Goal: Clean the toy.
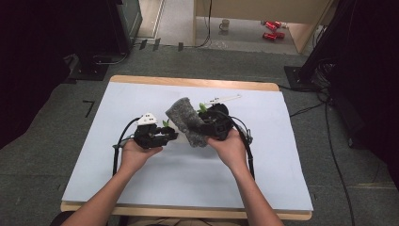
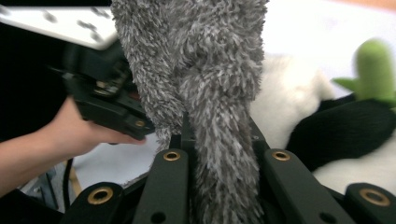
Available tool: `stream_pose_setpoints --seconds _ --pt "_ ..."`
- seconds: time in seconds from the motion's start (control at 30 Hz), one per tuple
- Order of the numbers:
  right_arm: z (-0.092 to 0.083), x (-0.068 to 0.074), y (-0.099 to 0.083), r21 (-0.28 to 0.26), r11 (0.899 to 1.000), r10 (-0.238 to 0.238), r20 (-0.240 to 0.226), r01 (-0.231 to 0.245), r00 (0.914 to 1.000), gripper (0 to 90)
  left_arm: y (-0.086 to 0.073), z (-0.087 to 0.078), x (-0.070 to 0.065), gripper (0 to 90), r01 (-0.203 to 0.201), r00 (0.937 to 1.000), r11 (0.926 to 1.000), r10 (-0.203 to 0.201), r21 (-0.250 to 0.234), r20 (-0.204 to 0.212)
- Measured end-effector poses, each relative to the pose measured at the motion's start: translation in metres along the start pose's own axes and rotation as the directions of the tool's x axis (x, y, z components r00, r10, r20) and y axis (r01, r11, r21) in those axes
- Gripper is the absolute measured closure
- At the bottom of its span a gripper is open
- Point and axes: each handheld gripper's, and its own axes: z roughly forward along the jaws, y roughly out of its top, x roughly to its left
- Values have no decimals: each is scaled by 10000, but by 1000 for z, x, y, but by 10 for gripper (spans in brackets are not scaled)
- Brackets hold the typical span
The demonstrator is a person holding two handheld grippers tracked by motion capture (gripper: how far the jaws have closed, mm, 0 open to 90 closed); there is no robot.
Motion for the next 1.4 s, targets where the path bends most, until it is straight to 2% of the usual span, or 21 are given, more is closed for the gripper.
stream_pose_setpoints --seconds 0.13,0.3,0.4,0.47,0.57,0.77,0.87,0.93,1.03,1.13,1.2,1.3,1.4 --pt "17 -5 -3 367 9993 25 268 -35 9996 782 1 0 -4 606 69 9999 9998 -71 -162 -109" --pt "27 -16 -5 261 9995 169 547 -184 9984 779 -2 2 -2 609 442 9987 9990 -443 -44 -234" --pt "27 -23 -6 305 9995 69 1117 -104 9937 777 -3 3 -1 610 446 9984 9990 -445 43 -350" --pt "24 -31 -7 411 9990 107 1461 -169 9892 778 -4 3 -1 611 288 9991 9995 -285 109 -330" --pt "18 -41 -11 451 9981 364 1300 -426 9908 779 -4 6 -3 612 86 9994 9999 -82 119 -330" --pt "14 -39 -14 478 9988 5 1654 -85 9862 778 -4 6 0 612 173 9995 9997 -168 184 -269" --pt "8 -38 -14 531 9985 -266 1988 163 9797 776 -4 5 2 612 281 9994 9994 -277 206 -202" --pt "1 -39 -13 454 9988 -268 2246 170 9741 776 -4 5 4 613 365 9992 9991 -361 204 -163" --pt "-14 -47 -15 225 9995 -254 2768 199 9606 778 -4 5 5 612 395 9992 9990 -394 210 -70" --pt "-22 -55 -19 14 10000 78 2717 -85 9623 781 -3 5 4 612 347 9994 9992 -347 192 -8" --pt "-25 -57 -20 -45 10000 31 2797 -19 9601 782 -3 5 4 612 355 9994 9992 -355 191 -3" --pt "-31 -57 -18 -74 10000 -35 3091 61 9510 783 -3 5 5 612 416 9991 9990 -416 193 15" --pt "-39 -60 -17 -213 9998 109 3158 -44 9488 783 -3 5 6 613 543 9985 9984 -544 138 68"
